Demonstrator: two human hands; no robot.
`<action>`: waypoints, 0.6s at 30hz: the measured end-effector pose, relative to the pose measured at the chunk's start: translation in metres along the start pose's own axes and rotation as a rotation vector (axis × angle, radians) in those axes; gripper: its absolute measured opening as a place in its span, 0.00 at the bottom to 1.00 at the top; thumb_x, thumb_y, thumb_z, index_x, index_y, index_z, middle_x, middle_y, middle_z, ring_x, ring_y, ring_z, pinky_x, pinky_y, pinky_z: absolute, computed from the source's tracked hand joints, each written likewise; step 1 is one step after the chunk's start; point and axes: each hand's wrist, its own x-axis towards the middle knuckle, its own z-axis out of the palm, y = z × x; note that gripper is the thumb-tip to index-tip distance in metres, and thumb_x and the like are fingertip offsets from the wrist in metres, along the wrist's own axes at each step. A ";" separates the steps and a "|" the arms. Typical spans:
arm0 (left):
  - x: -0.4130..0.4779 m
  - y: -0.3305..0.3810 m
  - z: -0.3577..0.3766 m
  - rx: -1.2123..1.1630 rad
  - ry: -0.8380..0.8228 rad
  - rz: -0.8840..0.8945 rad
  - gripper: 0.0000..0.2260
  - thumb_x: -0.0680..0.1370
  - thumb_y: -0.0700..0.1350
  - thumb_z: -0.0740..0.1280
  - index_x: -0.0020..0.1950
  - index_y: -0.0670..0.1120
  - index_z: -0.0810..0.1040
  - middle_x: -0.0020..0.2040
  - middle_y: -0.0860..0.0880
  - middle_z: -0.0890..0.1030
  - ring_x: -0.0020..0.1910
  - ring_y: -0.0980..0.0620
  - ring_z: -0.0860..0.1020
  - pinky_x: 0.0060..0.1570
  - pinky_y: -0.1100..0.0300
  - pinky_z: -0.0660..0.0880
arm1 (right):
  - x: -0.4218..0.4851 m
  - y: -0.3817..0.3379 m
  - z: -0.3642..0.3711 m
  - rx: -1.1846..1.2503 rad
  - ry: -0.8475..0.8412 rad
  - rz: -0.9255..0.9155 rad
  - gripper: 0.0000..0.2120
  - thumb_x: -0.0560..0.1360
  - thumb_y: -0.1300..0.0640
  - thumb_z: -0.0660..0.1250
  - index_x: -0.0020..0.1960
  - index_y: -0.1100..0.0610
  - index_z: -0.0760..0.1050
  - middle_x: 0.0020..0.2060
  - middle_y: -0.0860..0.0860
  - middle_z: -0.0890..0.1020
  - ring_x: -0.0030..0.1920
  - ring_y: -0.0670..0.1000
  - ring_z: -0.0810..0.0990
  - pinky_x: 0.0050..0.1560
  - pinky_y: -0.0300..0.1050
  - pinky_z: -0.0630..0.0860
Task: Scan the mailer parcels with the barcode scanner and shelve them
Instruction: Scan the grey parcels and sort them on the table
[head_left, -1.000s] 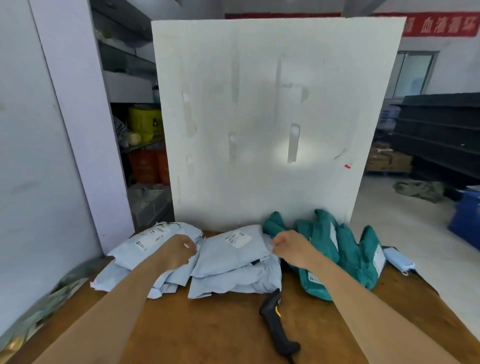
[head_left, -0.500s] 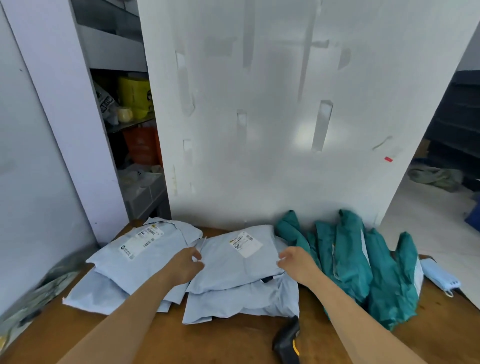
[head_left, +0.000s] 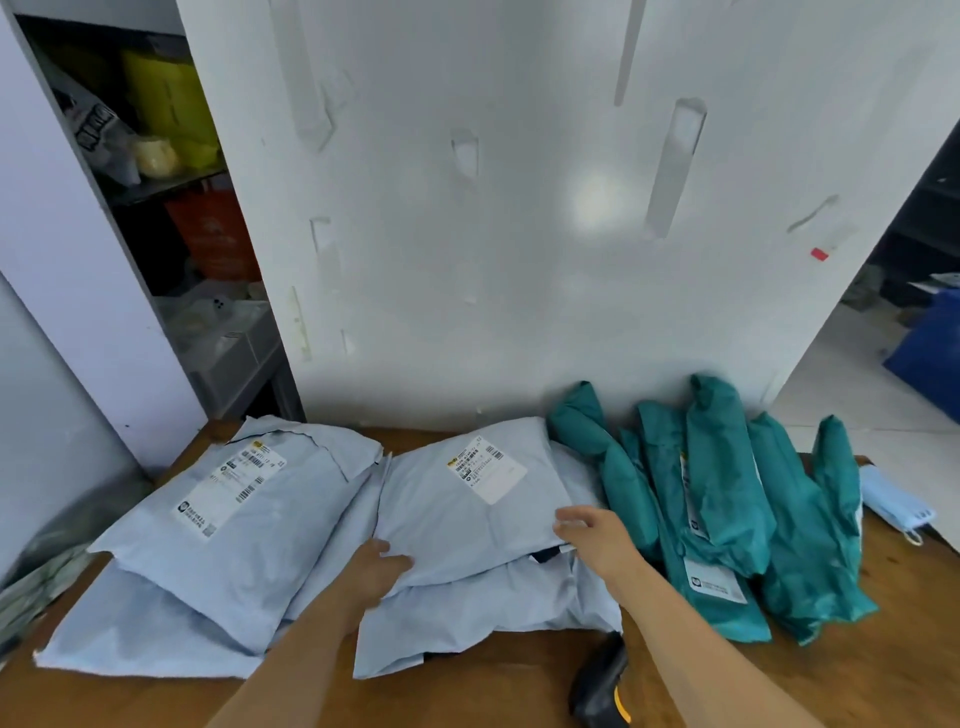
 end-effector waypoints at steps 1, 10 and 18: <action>0.002 -0.002 0.001 -0.001 -0.008 0.001 0.27 0.77 0.46 0.66 0.73 0.42 0.62 0.72 0.42 0.65 0.68 0.43 0.67 0.66 0.54 0.66 | 0.001 0.002 0.002 0.018 -0.003 0.020 0.15 0.76 0.64 0.67 0.62 0.63 0.76 0.62 0.57 0.77 0.54 0.54 0.77 0.50 0.42 0.72; 0.008 -0.001 0.001 -0.065 -0.069 0.024 0.22 0.78 0.40 0.65 0.72 0.40 0.65 0.65 0.42 0.70 0.57 0.47 0.71 0.51 0.60 0.68 | 0.000 0.023 0.009 0.201 0.165 0.034 0.09 0.77 0.69 0.63 0.55 0.66 0.80 0.44 0.56 0.80 0.38 0.51 0.76 0.41 0.40 0.75; -0.003 -0.036 -0.006 0.018 -0.169 -0.040 0.22 0.77 0.45 0.65 0.70 0.45 0.65 0.57 0.46 0.72 0.53 0.50 0.73 0.46 0.60 0.72 | -0.056 0.069 0.029 0.318 0.206 0.099 0.10 0.77 0.70 0.64 0.48 0.59 0.82 0.48 0.56 0.83 0.47 0.54 0.82 0.44 0.34 0.81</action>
